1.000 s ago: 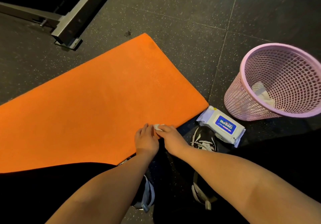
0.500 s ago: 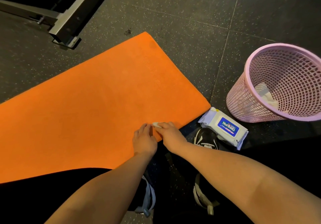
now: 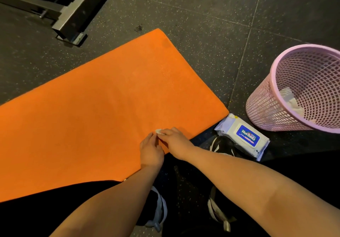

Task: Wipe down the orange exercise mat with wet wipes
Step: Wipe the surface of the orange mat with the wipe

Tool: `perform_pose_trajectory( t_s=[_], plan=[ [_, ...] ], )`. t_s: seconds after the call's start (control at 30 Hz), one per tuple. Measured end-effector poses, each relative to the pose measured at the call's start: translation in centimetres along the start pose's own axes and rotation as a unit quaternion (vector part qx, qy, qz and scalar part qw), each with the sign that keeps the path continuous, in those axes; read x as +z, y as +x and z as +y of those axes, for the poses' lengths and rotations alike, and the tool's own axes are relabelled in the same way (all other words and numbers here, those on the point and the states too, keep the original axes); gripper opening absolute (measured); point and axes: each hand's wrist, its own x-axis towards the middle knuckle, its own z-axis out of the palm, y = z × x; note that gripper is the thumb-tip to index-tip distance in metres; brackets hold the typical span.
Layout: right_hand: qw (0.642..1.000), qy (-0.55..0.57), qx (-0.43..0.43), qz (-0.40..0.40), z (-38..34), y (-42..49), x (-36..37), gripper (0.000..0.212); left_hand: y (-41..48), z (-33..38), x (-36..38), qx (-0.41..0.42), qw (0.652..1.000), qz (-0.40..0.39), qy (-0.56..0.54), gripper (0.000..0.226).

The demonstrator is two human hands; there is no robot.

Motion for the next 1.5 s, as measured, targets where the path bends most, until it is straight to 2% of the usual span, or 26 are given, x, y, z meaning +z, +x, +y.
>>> perform_pose_trajectory(
  t_s=[0.07,0.2,0.27,0.33,0.47,0.57,0.63,0.73,0.8,0.87,0.97,1.07,1.13,1.2,1.3,1.37,1.5],
  plan=[
    [0.999,-0.035,0.031,0.025,1.8,-0.3,-0.7,0.050,-0.1,-0.2,0.1,0.000,1.000,-0.002,0.004,0.052],
    [0.977,-0.013,0.187,0.096,4.7,-1.1,-1.9,0.060,-0.3,-0.3,0.2,0.007,1.000,-0.013,0.017,0.050],
    [0.974,0.019,0.202,0.099,4.1,-1.3,-1.1,0.060,-0.4,-0.2,0.2,0.015,1.000,-0.018,0.021,0.050],
    [0.980,0.031,0.178,0.086,2.3,-1.7,-0.3,0.055,-0.5,-0.1,0.1,0.022,0.999,-0.026,0.026,0.050],
    [0.997,0.028,0.066,0.036,-1.1,-2.8,0.9,0.056,-0.7,-0.1,-0.1,0.027,0.998,-0.049,0.025,0.053],
    [0.999,-0.014,0.021,0.035,-0.1,-3.3,0.7,0.061,-0.9,0.0,-0.2,0.035,0.997,-0.056,0.034,0.053],
    [0.996,-0.043,0.046,0.058,1.3,-3.8,-0.1,0.066,-1.2,0.2,-0.2,0.036,0.996,-0.052,0.060,0.054],
    [0.978,-0.035,0.176,0.105,3.1,-4.8,-1.6,0.070,-1.4,0.5,-0.3,0.032,0.993,-0.050,0.099,0.053],
    [0.974,-0.029,0.201,0.104,2.5,-5.0,-1.8,0.068,-1.3,0.5,-0.4,0.028,0.993,-0.055,0.103,0.052],
    [0.979,-0.011,0.181,0.088,1.1,-4.8,-1.1,0.061,-0.9,0.3,-0.5,0.029,0.992,-0.063,0.105,0.053],
    [0.993,0.027,0.103,0.047,-0.9,-4.4,0.6,0.059,-0.8,0.5,-0.8,0.017,0.992,-0.078,0.101,0.052],
    [0.998,0.010,0.051,0.024,-1.0,-4.2,1.1,0.062,-1.0,0.7,-1.2,0.012,0.994,-0.086,0.072,0.051],
    [0.997,-0.032,0.060,0.040,-0.1,-4.3,0.5,0.066,-1.4,0.7,-1.4,0.018,0.992,-0.088,0.088,0.051],
    [0.990,-0.053,0.113,0.070,0.9,-4.1,-0.2,0.068,-1.9,0.3,-1.5,0.014,0.987,-0.071,0.145,0.050],
    [0.975,-0.012,0.199,0.102,0.8,-3.7,-0.1,0.065,-2.6,0.1,-1.7,-0.020,0.983,-0.060,0.174,0.050],
    [0.975,0.032,0.203,0.089,-0.3,-3.2,0.8,0.057,-2.3,0.1,-1.8,-0.030,0.980,-0.081,0.180,0.055],
    [0.996,0.043,0.071,0.018,-2.3,-2.2,1.5,0.044,-1.1,-0.3,-2.4,-0.029,0.974,-0.103,0.198,0.057]
  ],
)
